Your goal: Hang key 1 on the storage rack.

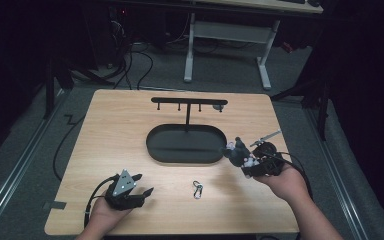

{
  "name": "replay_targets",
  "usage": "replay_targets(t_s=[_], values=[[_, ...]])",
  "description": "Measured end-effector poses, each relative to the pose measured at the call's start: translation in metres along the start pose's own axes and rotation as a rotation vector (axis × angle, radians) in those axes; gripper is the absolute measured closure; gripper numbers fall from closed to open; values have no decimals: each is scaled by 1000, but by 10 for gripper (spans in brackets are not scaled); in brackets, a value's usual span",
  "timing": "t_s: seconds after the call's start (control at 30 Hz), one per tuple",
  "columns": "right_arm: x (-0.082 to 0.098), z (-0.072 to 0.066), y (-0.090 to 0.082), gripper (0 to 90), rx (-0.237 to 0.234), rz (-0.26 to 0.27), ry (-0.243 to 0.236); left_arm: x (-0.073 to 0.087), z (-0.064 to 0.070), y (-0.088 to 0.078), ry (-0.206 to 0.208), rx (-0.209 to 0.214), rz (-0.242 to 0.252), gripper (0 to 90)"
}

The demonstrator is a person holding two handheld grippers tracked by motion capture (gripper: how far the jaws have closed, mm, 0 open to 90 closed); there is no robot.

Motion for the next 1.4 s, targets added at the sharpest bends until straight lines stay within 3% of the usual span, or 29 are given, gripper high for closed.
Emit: replay_targets(t_s=[0.47,1.1,1.4], values=[[-24,0,-14,480,-30,15,3,-1,1,-1,3,6,3,372],[-60,2,-33,480,-4,47,-6,0,1,0,0,13,-3,372],[-74,8,-45,480,-8,83,22,0,2,1,8,19,-11,372]])
Point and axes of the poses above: each handheld gripper's, and its own axes: y roughly forward along the jaws, x roughly out of its underside, z roughly to its right, the point moved 1 cm from there along y, roughly forward along the jaws, and after that the axes turned 12 degrees about x, right-handed, at the moved point
